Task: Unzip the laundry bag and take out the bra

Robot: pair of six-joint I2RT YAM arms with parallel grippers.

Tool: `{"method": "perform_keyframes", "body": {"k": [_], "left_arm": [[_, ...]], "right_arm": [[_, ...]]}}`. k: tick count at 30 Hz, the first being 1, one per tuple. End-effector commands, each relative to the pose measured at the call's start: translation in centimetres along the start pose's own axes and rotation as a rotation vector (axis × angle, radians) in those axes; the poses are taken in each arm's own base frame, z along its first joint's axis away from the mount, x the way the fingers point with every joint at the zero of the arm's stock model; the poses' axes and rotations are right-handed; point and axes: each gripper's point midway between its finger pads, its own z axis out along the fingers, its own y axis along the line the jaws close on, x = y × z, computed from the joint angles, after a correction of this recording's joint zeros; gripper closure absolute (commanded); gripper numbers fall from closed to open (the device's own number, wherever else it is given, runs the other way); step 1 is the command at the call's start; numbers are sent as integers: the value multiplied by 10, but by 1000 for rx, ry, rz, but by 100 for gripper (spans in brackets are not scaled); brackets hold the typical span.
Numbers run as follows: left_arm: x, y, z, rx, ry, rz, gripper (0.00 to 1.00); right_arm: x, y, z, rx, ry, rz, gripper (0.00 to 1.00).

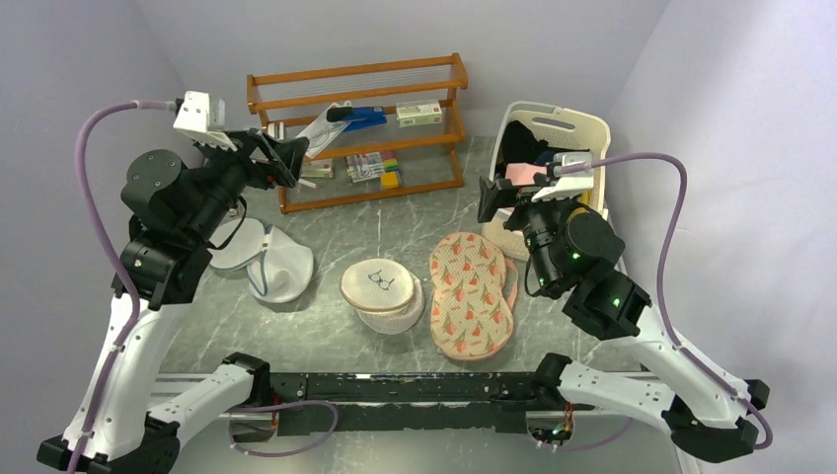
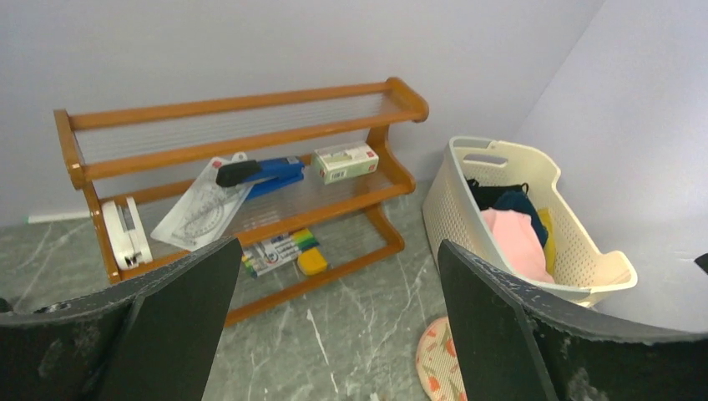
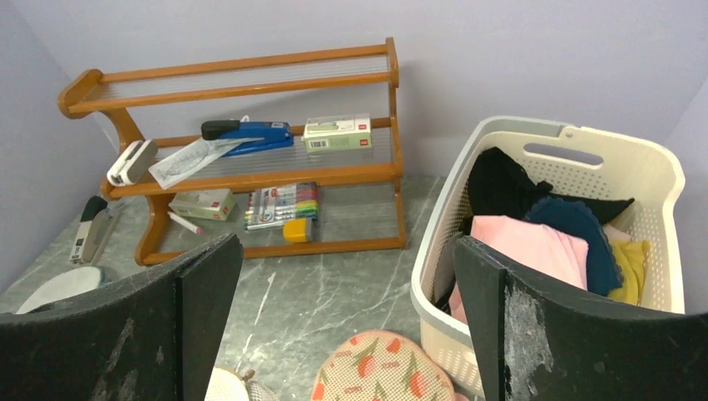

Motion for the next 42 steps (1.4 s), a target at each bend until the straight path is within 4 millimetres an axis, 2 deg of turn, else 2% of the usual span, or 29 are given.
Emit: {"method": "perform_keyframes", "body": {"k": [1,6,12,15,19,23,26,28,30,33,36,42], "left_arm": [[14,-2,3,40,26,-43,0],[40,0,9,64,89,-93,0],[79,-4,17,131,193,-184,0],[106,-10,23,183,271,-248,0],[160,-27,30,249,425,-332,1],[228,-58,27,304,611,-378,1],[276,-92,16,353,736,-384,1],[300,-115,5,374,791,-356,1],[320,-136,-4,381,829,-307,1],[337,-167,-17,417,863,-249,1],[350,-193,-26,471,890,-250,1],[400,-240,-58,574,1027,-246,1]], "right_arm": [[4,-10,-3,6,-5,74,0],[16,-25,-3,55,14,143,0],[26,-30,0,71,48,194,0],[33,-30,1,63,63,206,0],[48,-31,-3,44,73,215,0],[63,-31,-8,21,71,224,0],[71,-32,-11,11,79,218,0],[74,-34,-12,14,83,213,0],[75,-34,-12,15,85,209,0],[76,-33,-11,13,85,207,0],[76,-32,-10,7,84,210,0],[82,-31,-7,14,99,210,0]]}}
